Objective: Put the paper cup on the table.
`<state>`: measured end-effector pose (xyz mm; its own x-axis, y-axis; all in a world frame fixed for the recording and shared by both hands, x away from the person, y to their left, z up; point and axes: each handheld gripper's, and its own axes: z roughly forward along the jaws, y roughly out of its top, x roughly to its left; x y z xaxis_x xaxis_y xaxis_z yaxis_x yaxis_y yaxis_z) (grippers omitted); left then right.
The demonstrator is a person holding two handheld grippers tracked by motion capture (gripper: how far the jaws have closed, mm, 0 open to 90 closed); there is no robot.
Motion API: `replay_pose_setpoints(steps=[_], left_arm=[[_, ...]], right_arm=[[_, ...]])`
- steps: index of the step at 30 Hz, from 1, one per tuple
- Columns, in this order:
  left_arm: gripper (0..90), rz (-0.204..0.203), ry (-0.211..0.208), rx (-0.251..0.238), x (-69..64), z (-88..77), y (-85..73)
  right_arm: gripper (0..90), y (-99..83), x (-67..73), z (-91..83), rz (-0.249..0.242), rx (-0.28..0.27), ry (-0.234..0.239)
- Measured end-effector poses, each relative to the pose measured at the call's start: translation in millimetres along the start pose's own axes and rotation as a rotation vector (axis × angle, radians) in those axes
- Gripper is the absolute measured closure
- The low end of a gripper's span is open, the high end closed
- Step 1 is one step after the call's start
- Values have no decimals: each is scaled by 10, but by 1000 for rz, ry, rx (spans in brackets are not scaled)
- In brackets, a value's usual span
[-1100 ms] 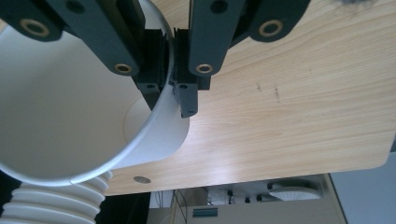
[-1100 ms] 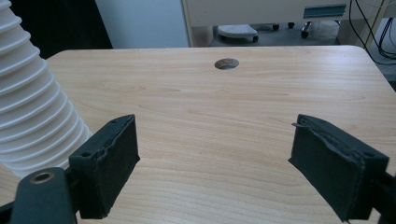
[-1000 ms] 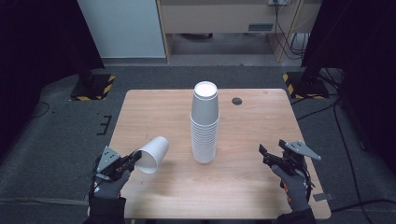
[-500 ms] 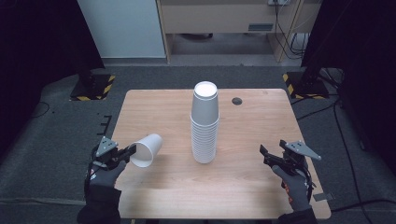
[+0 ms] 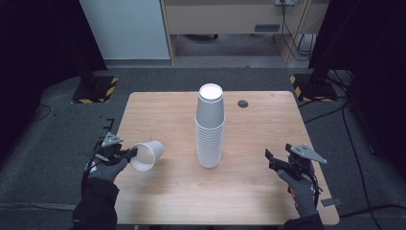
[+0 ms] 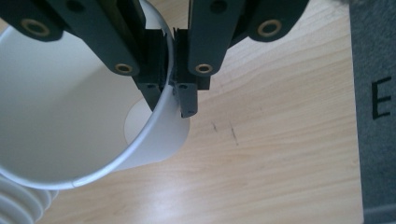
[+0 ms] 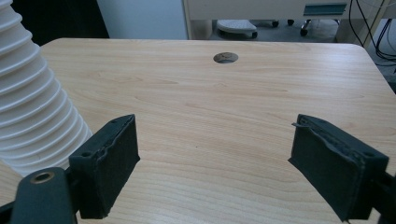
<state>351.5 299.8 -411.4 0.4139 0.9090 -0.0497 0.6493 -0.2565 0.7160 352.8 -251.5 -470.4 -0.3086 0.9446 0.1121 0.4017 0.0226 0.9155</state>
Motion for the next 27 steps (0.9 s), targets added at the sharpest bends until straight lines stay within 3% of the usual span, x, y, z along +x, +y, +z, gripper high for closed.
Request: replay_pose_setpoints(steps=[3,10,20,27], left_arm=[[856,14,15,59,23,6,46],[857,11,25,138,66,30,107],[857,-41,56,252,150,45,179],[856,-85,73,387,197,56,257]], right_arm=[[150,2,-5,-6,5,-2,0],[150,-1,-13,-4,6,0,-1],[150,-8,-12,3,5,5,2],[149,-7,-9,2,6,4,4]])
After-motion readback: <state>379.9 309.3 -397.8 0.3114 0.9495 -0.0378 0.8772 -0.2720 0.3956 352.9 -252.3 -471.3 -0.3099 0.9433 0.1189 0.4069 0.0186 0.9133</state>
